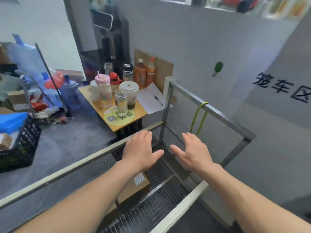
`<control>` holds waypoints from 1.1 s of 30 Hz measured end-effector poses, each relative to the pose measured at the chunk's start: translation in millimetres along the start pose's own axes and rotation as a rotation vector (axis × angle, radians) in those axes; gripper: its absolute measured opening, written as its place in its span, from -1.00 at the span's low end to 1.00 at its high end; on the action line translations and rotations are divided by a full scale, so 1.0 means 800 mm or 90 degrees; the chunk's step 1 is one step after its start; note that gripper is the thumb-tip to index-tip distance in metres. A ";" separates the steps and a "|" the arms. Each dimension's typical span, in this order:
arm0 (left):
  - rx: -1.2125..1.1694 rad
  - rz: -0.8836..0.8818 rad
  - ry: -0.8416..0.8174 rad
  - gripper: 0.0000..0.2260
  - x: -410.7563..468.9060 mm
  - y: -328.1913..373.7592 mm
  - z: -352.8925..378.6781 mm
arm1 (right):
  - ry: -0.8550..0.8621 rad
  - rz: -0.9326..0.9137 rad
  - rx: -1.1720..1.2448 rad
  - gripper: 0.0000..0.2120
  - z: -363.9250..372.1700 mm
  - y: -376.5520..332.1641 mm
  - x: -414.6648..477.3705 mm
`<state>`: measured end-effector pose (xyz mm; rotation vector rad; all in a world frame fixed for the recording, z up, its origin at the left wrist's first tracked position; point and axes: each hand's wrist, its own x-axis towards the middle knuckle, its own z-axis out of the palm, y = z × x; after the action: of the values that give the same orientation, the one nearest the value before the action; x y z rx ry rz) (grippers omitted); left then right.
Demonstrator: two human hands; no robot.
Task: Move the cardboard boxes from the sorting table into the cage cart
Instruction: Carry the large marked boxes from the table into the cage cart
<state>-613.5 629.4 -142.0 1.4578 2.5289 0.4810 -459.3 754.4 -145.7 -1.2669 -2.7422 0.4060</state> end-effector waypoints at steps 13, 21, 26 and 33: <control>0.046 0.192 0.030 -0.32 -0.105 0.233 -0.039 | 0.151 0.120 0.001 -0.42 -0.155 0.133 -0.195; 0.037 0.274 0.020 -0.27 -0.152 0.323 -0.048 | 0.180 0.212 0.004 -0.35 -0.214 0.179 -0.299; 0.022 0.339 0.007 -0.31 -0.178 0.364 -0.051 | 0.205 0.284 -0.018 -0.35 -0.241 0.185 -0.362; 0.027 0.450 -0.020 -0.32 -0.225 0.383 -0.060 | 0.224 0.388 -0.052 -0.34 -0.251 0.166 -0.445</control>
<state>-291.2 607.4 14.2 2.3360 1.9406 0.4874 -90.9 606.4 19.4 -1.9692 -2.0667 0.0914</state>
